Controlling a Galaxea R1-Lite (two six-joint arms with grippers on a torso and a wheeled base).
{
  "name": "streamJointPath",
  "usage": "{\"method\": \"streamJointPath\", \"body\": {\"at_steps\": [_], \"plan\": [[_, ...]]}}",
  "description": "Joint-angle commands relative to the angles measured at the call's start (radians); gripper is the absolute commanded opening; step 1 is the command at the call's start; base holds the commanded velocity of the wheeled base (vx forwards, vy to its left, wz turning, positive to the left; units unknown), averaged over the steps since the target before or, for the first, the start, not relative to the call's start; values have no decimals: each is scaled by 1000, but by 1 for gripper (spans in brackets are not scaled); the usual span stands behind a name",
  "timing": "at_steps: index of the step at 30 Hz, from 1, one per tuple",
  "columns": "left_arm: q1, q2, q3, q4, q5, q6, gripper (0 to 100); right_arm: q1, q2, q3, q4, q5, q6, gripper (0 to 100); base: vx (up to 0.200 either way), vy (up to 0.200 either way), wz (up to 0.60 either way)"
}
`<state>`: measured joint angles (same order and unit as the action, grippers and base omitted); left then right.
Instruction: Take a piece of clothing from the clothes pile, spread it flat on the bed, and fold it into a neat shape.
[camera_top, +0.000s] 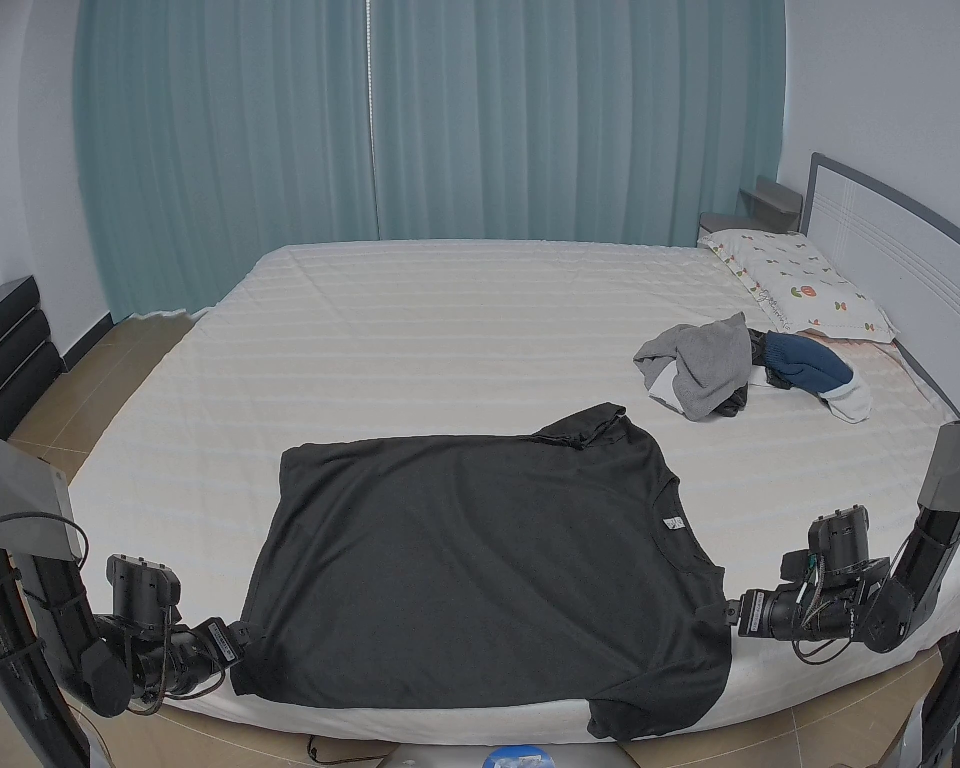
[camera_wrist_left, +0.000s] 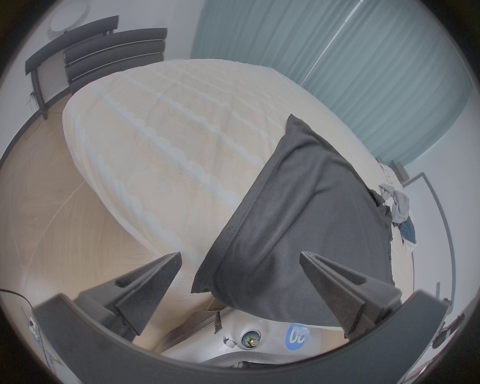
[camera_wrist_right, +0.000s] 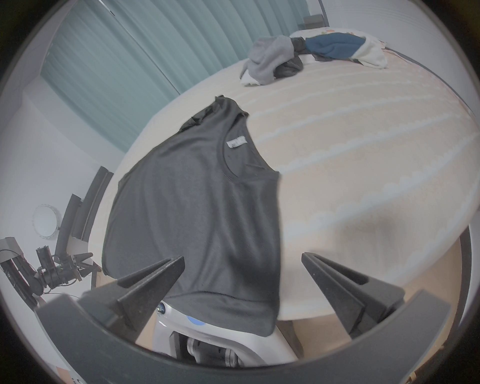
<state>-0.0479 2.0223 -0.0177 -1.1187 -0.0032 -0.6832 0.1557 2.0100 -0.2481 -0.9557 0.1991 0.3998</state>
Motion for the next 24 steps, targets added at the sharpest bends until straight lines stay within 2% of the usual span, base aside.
{"method": "streamJointPath", "body": {"at_steps": [1, 8, 16, 20, 24], "plan": [[13, -7, -1, -4, 0, -10, 100, 11, 1, -7, -31, 2, 21, 100, 0, 200, 0], [40, -13, -2, -6, -55, -4, 100, 19, 4, -10, -47, 3, 54, 100, 0, 200, 0], [36, -14, -5, -21, -58, -10, 100, 19, 4, -14, -49, 3, 65, 100, 0, 0, 0], [26, -1, 5, -93, -60, -12, 100, 27, -4, -14, -66, 3, 71, 100, 200, 0, 0], [17, -1, 1, -98, -66, -13, 100, 36, 6, -13, -84, 3, 94, 100, 200, 0, 0]]}}
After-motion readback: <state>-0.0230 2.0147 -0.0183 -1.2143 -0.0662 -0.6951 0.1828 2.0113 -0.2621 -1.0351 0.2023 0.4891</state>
